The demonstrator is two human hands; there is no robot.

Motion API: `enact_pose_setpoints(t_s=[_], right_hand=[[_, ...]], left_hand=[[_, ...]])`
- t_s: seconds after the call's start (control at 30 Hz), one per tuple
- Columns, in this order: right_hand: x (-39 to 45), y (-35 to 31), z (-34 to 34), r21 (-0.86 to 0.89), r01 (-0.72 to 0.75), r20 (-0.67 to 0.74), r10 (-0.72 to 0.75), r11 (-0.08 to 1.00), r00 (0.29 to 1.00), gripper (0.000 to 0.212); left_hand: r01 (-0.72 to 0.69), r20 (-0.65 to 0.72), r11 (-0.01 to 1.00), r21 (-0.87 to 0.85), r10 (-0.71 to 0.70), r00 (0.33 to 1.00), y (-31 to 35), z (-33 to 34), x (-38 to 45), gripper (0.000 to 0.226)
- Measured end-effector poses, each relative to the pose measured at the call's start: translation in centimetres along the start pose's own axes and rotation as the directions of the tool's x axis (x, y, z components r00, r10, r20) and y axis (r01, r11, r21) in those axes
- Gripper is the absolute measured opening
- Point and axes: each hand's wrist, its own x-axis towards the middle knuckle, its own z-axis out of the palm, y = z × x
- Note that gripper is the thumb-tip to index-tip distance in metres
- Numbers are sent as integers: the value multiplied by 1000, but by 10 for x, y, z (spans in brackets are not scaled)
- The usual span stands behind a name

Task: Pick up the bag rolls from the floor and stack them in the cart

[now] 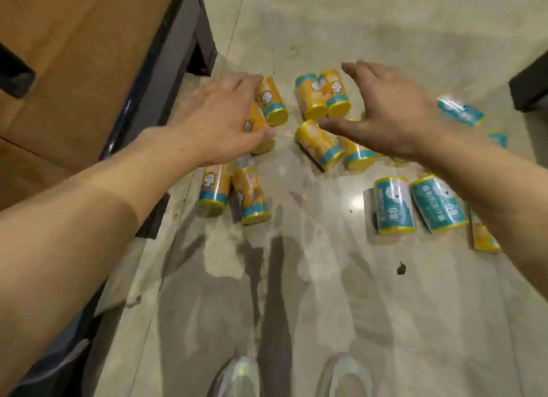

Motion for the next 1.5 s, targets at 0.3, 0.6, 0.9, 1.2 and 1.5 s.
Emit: enact_pose_setpoints(t_s=[0.3, 0.6, 0.9, 1.2, 1.5], right_hand=[[8, -11, 82, -67, 55, -14, -57, 996, 998, 98], [16, -37, 98, -50, 76, 18, -75, 996, 997, 96], [31, -46, 133, -11, 89, 71, -88, 996, 994, 100], [37, -45, 153, 39, 103, 125, -107, 994, 986, 98], [37, -59, 177, 115, 90, 188, -111, 989, 976, 96]], left_hand=[[-18, -81, 999, 34, 21, 996, -38, 79, 3, 87], [83, -60, 996, -42, -85, 995, -63, 90, -4, 85], [496, 153, 824, -275, -472, 868, -94, 172, -2, 75], [669, 268, 637, -384, -616, 741, -104, 221, 16, 96], [621, 217, 470, -627, -660, 719, -111, 220, 8, 90]])
